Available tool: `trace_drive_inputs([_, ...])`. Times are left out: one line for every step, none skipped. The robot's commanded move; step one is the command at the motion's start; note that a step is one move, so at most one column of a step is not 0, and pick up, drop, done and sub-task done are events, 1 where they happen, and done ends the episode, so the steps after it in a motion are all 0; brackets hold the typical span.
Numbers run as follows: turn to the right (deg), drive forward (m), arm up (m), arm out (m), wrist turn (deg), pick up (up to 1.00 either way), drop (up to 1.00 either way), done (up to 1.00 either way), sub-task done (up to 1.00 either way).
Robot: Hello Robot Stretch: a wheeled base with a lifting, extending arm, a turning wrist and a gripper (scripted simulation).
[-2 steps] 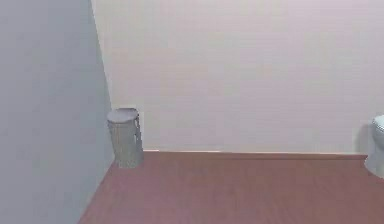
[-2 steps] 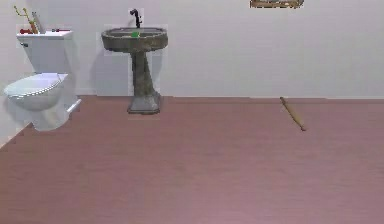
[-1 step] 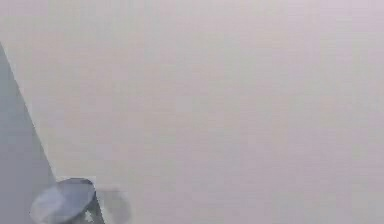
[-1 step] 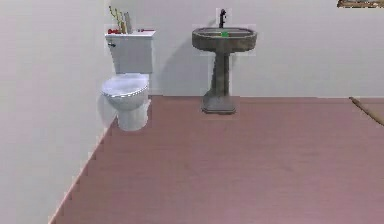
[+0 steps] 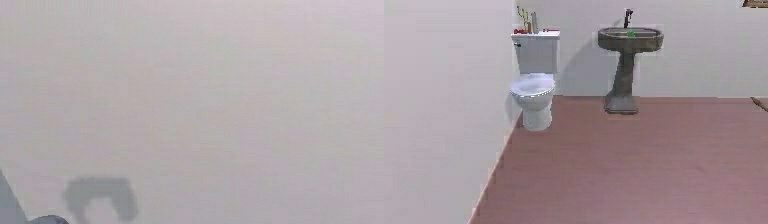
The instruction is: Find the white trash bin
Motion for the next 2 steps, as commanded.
trace_drive_inputs([-45.0,0.0,0.0,0.0,0.0,0.0,0.0,0.0,0.0])
trace_drive_inputs([0.0,0.0,0.0,0.0,0.0,0.0,0.0,1.0,0.0])
